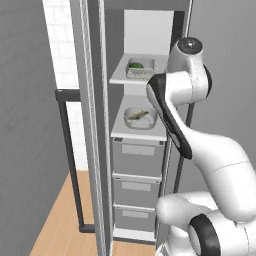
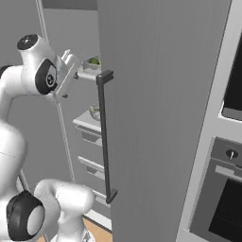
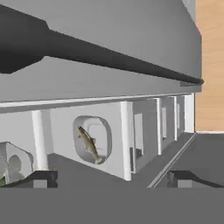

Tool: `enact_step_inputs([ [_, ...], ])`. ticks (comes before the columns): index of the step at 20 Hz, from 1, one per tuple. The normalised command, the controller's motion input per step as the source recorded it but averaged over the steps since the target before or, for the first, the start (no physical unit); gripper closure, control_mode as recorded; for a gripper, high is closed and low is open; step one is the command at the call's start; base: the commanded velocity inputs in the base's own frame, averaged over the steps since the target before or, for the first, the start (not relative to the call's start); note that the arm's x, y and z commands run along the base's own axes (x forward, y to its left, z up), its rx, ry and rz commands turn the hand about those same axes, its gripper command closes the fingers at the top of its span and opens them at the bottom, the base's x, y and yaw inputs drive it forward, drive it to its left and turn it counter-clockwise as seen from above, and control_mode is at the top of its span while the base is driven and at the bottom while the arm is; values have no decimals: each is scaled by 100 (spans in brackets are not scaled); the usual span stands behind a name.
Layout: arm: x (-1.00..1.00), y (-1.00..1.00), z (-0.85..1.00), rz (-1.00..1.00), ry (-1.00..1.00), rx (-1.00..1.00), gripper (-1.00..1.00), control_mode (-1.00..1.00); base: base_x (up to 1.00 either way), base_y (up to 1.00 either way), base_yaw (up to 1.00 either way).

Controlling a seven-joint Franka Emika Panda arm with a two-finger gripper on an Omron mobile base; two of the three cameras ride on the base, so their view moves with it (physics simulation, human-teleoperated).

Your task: Take the meat container that has the fish and place it on the second highest rack of the freezer. Then take the vegetable container that has the lemon wedge and avocado and place it on the highest rack of the freezer.

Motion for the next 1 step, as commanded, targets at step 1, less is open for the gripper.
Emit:
enact_step_inputs([
  [1,-100,-9,-62,-6,0,18,-100,-100,0,0,0],
])
